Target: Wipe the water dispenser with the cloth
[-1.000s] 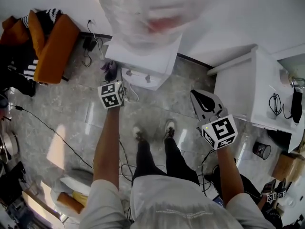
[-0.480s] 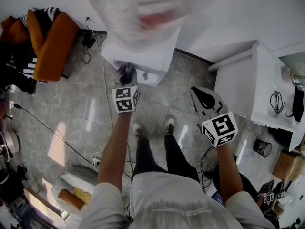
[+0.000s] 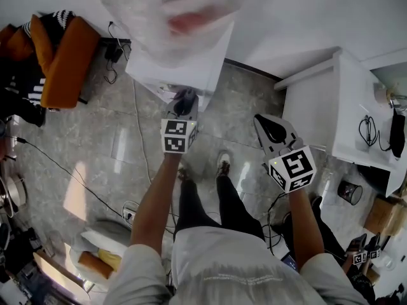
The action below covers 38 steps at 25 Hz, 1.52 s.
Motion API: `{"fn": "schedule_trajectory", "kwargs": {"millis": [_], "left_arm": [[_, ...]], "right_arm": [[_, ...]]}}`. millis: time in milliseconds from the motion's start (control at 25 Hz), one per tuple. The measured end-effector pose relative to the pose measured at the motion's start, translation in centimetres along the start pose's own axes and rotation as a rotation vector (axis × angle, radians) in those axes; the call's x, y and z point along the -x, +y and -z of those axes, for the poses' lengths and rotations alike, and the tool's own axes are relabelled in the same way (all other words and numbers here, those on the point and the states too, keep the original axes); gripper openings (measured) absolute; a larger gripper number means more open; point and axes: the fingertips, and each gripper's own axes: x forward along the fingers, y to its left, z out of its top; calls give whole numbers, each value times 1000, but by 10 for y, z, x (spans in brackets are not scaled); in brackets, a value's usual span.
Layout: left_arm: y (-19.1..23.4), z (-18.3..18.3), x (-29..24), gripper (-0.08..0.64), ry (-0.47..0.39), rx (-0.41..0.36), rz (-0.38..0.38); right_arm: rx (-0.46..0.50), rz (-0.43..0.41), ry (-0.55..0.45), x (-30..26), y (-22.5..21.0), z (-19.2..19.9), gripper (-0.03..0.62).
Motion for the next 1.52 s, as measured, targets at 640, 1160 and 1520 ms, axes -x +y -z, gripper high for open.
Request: {"fn": "schedule_trajectory", "kwargs": {"millis": [640,1160,1520], "left_arm": [[-62,27,-32,58,111,-176,177],[-47,14,31,58,72,-127,163],[34,-69,138,58,-45,-183,-63]], "right_arm": [[-48,22,35,12,-9,31,14],[2,53,-38,26,-30,-18,14],[112,27,-172,26,-18,-111,14]]}}
